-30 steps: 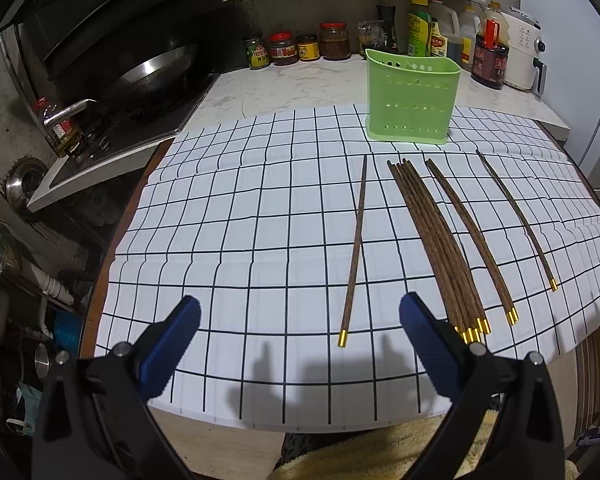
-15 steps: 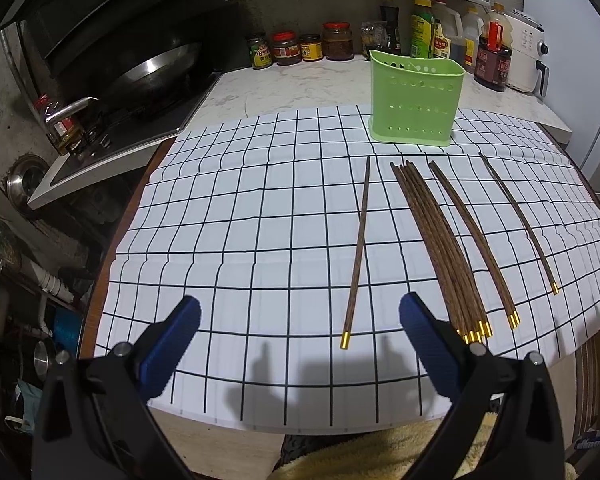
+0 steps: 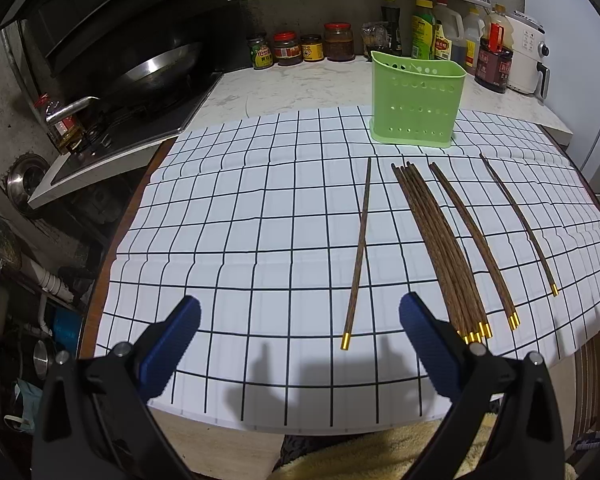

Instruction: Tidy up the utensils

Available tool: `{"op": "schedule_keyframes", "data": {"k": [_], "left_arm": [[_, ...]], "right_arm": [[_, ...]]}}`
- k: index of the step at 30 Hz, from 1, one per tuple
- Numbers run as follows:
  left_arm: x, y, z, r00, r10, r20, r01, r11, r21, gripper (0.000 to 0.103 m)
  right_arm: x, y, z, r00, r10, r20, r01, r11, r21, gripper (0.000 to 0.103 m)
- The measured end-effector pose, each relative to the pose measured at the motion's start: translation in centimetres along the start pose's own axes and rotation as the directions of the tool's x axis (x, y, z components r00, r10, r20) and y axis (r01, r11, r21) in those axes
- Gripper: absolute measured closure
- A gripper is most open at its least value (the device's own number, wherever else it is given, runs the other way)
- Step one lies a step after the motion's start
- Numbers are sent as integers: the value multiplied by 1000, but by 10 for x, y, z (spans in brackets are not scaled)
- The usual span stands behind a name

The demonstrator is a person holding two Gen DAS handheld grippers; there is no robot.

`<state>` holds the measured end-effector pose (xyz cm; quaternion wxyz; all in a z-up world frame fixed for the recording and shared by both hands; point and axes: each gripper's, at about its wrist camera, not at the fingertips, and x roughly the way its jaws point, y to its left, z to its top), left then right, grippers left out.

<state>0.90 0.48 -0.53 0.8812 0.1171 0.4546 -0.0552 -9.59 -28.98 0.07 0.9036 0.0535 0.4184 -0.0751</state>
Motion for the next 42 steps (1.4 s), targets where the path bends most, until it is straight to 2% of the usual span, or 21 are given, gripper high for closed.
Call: {"op": "schedule_keyframes", "data": {"k": [32, 42], "left_arm": [[0, -1, 3, 1000, -1, -3, 1, 1000, -2, 6], [20, 3, -1, 999, -22, -32, 22, 1000, -22, 6]], "right_arm": [[1, -4, 1, 1000, 0, 3, 0, 1000, 6, 6], [9, 0, -1, 1000, -8, 0, 8, 1000, -6, 6]]}}
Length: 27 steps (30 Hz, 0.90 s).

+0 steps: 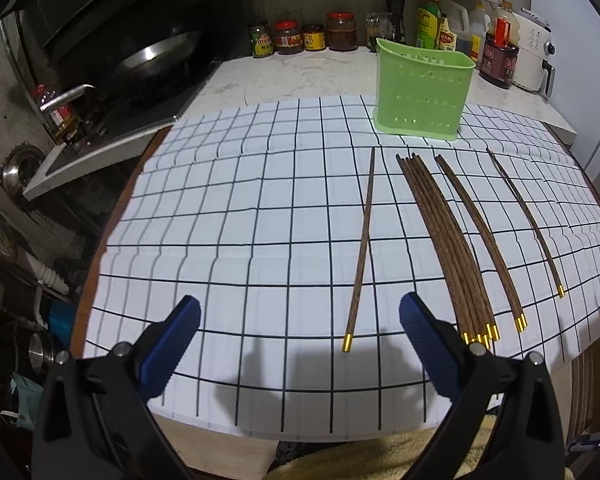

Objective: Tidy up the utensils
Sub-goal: 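Close the left tool on a lone chopstick while the right tool grasps another lone chopstick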

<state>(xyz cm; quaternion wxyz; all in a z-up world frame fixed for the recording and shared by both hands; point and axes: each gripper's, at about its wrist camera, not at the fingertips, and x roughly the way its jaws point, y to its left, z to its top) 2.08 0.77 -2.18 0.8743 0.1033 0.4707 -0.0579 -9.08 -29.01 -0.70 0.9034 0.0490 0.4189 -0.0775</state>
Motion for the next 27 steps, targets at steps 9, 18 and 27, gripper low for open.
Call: {"op": "schedule_keyframes", "data": {"k": [9, 18, 27], "left_arm": [[36, -7, -2, 996, -88, -18, 88, 996, 3, 6], [70, -13, 0, 994, -105, -35, 105, 994, -10, 6], [83, -17, -1, 994, -100, -49, 101, 995, 21, 6]], "right_arm": [[27, -6, -5, 998, 0, 62, -1, 1000, 12, 6], [73, 6, -14, 1000, 0, 2, 0, 998, -61, 7], [104, 13, -17, 999, 27, -26, -29, 996, -80, 14]]}}
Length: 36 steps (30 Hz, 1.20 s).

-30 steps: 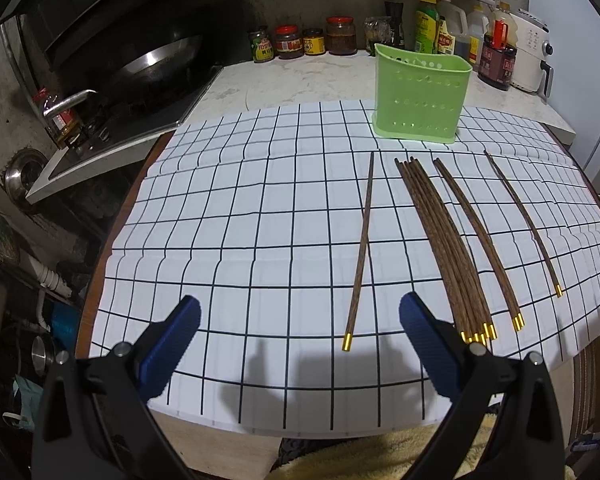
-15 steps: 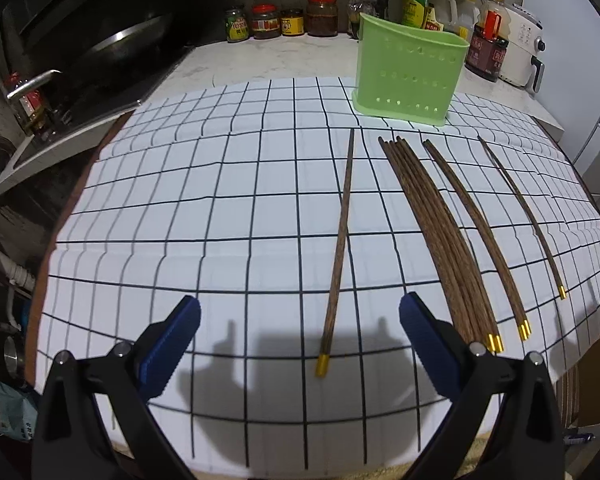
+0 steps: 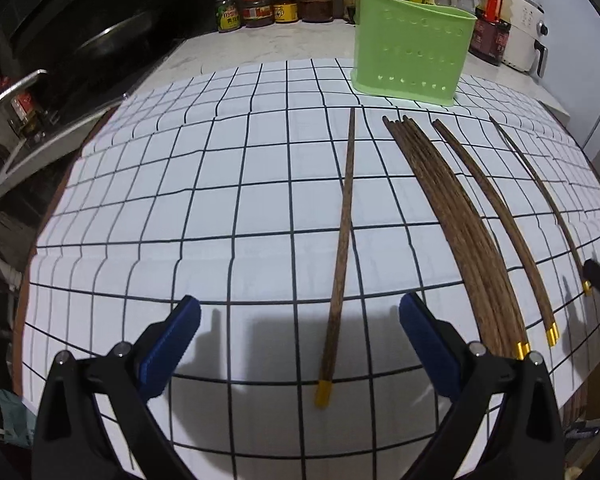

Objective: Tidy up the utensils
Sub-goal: 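Close the left tool on a lone chopstick while the right tool grasps another lone chopstick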

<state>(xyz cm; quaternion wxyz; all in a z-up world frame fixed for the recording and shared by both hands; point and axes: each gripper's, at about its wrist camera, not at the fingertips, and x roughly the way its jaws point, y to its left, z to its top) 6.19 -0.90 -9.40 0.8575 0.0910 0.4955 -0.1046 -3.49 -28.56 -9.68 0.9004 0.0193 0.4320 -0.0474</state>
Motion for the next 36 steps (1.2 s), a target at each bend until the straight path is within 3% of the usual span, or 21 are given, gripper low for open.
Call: {"op": "schedule_keyframes", "data": {"k": [1, 2, 4, 9, 11, 15, 18, 20, 22, 27, 36], "left_arm": [[2, 1, 1, 1000, -12, -13, 12, 1000, -11, 6], [5, 1, 2, 999, -17, -29, 17, 1000, -12, 6], [7, -5, 1, 999, -12, -34, 13, 1000, 13, 9], [14, -19, -2, 997, -41, -58, 45, 997, 61, 34], [15, -19, -3, 998, -44, -45, 46, 997, 57, 42], [15, -24, -3, 998, -51, -29, 53, 994, 90, 67], [14, -29, -3, 998, -54, -21, 56, 992, 114, 78], [16, -29, 0, 998, -61, -21, 63, 992, 111, 79], [17, -27, 3, 997, -73, -25, 75, 992, 102, 80], [8, -20, -12, 995, -91, -34, 94, 991, 99, 80], [-2, -20, -28, 998, -65, -25, 68, 991, 117, 80]], "right_arm": [[3, 1, 0, 1000, 5, -4, -5, 1000, -4, 21], [7, 2, 1, 1000, 9, -13, -9, 1000, -7, 34], [14, 2, 2, 999, 20, -34, -20, 1000, -4, 35], [21, 2, 1, 998, 37, -44, -37, 999, -4, 36], [24, 3, 1, 998, 43, -49, -44, 999, -9, 42], [27, 3, 1, 998, 35, -55, -36, 999, -11, 51], [27, 3, 2, 998, 41, -53, -42, 999, -16, 65], [27, 4, 3, 997, 50, -51, -51, 998, -23, 76], [26, 6, 1, 997, 55, -48, -57, 998, -35, 79], [18, 6, -9, 997, 54, -49, -56, 998, -43, 78], [4, 1, -30, 999, 51, -9, -51, 998, -25, 78]]}}
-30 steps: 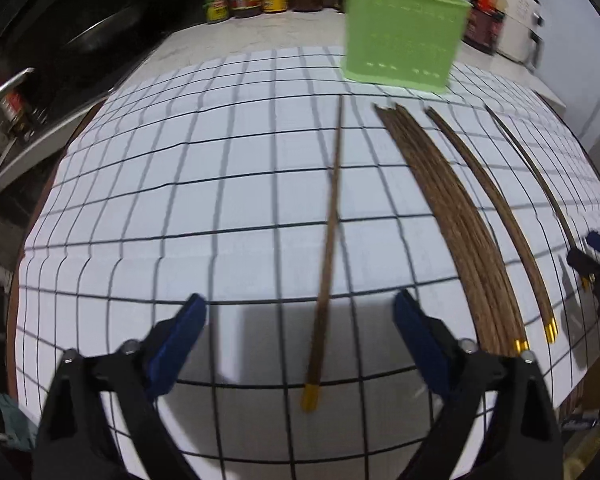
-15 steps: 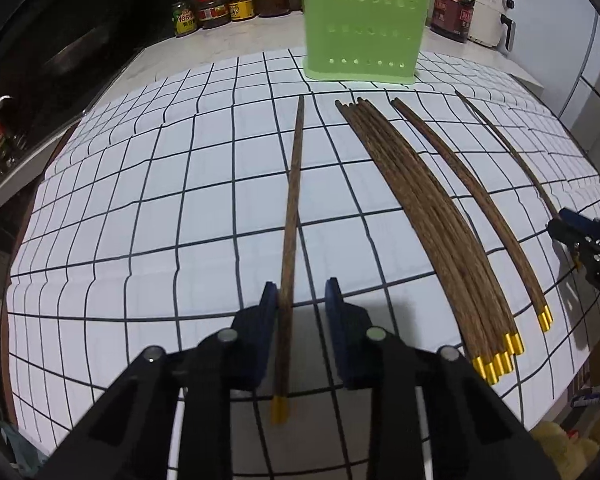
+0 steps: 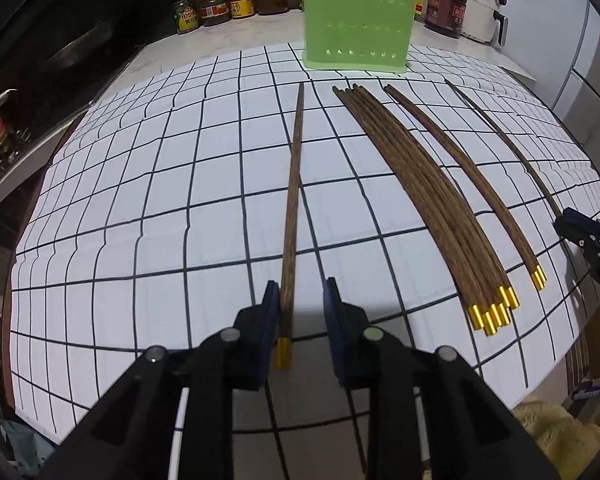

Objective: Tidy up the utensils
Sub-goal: 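Close the left tool on a lone chopstick while the right tool grasps another lone chopstick, then lift the held chopsticks with both tools and carry them toward the green holder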

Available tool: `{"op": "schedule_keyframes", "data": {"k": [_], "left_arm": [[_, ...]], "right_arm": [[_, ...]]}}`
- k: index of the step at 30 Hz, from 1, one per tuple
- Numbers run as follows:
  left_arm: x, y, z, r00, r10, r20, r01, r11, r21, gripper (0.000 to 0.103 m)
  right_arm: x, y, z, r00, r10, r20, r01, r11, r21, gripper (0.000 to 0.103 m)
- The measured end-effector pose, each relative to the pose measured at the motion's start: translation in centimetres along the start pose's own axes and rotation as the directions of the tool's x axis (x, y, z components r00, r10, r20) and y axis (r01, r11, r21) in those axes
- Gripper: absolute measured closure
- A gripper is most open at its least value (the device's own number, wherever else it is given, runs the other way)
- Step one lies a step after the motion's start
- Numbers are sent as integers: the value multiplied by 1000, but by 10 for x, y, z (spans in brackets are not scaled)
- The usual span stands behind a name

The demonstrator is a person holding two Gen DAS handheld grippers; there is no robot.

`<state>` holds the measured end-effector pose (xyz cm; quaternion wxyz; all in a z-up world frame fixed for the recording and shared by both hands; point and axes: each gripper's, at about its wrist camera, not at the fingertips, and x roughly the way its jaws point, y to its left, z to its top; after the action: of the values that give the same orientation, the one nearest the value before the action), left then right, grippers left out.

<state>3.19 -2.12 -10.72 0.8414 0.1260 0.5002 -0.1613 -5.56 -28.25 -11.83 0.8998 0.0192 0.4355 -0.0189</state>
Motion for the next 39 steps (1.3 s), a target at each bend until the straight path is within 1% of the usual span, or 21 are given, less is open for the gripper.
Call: {"op": "schedule_keyframes", "data": {"k": [2, 3, 4, 5, 6, 8, 10, 12, 13, 16, 20, 23, 25, 27, 28, 30, 32, 35, 39], "left_arm": [[0, 0, 1, 1000, 5, 0, -5, 1000, 1, 81], [0, 0, 0, 1000, 9, 1, -9, 1000, -1, 84], [-1, 1, -1, 1000, 17, 1, -17, 1000, -4, 87], [0, 1, -1, 1000, 28, 1, -28, 1000, -7, 93], [-1, 3, -2, 1000, 30, 1, -30, 999, -13, 95], [-4, 7, -6, 1000, 19, -3, -19, 999, -26, 95], [-7, 7, -11, 1000, 22, 0, -22, 999, -28, 95], [-9, 8, -14, 1000, 22, 4, -22, 999, -28, 95], [-10, 9, -15, 1000, 16, 5, -16, 999, -34, 95], [-13, 16, -15, 999, -35, 20, 36, 997, -72, 96], [-35, 31, -9, 990, -94, 100, 105, 988, -109, 96], [-55, 40, -2, 978, -129, 161, 150, 981, -126, 96], [-69, 43, 2, 970, -126, 207, 155, 979, -129, 96], [-84, 44, 5, 958, -117, 261, 154, 980, -124, 96], [-95, 44, 9, 948, -113, 298, 155, 981, -119, 96], [-110, 46, 15, 931, -114, 347, 162, 980, -112, 96], [-126, 49, 22, 910, -113, 400, 169, 980, -108, 96], [-144, 53, 35, 884, -99, 457, 166, 980, -108, 96], [-163, 60, 44, 861, -88, 500, 166, 979, -114, 96]], "right_arm": [[-1, 0, -2, 1000, -2, 10, 2, 1000, -1, 80], [-1, 0, -2, 1000, -2, 13, 2, 1000, -1, 81], [-2, 0, -4, 1000, 1, 19, -1, 1000, 0, 84], [-2, -1, -4, 1000, 2, 23, -2, 1000, 3, 88], [-3, -1, -5, 1000, 2, 25, -2, 1000, 4, 90], [-5, 0, -7, 1000, -2, 25, 2, 1000, 5, 92], [-6, 1, -9, 1000, -12, 26, 12, 1000, 1, 93], [-7, 2, -10, 999, -18, 28, 18, 1000, 6, 96], [-7, 2, -10, 999, -22, 30, 22, 1000, 9, 96], [-10, 3, -12, 999, -27, 39, 26, 999, 27, 96], [-21, -1, -7, 998, 1, 63, -5, 998, 61, 96], [-34, -3, 1, 995, 17, 98, -24, 997, 73, 96], [-43, -3, 7, 992, 31, 126, -42, 996, 79, 96], [-52, -2, 13, 988, 39, 152, -51, 996, 77, 96], [-58, -1, 18, 984, 39, 171, -52, 996, 74, 96], [-70, 0, 29, 977, 43, 210, -58, 996, 67, 96], [-79, 1, 40, 969, 50, 242, -69, 995, 69, 96], [-93, -1, 58, 957, 62, 282, -87, 993, 76, 96], [-109, 1, 79, 944, 72, 321, -97, 993, 62, 96]]}}
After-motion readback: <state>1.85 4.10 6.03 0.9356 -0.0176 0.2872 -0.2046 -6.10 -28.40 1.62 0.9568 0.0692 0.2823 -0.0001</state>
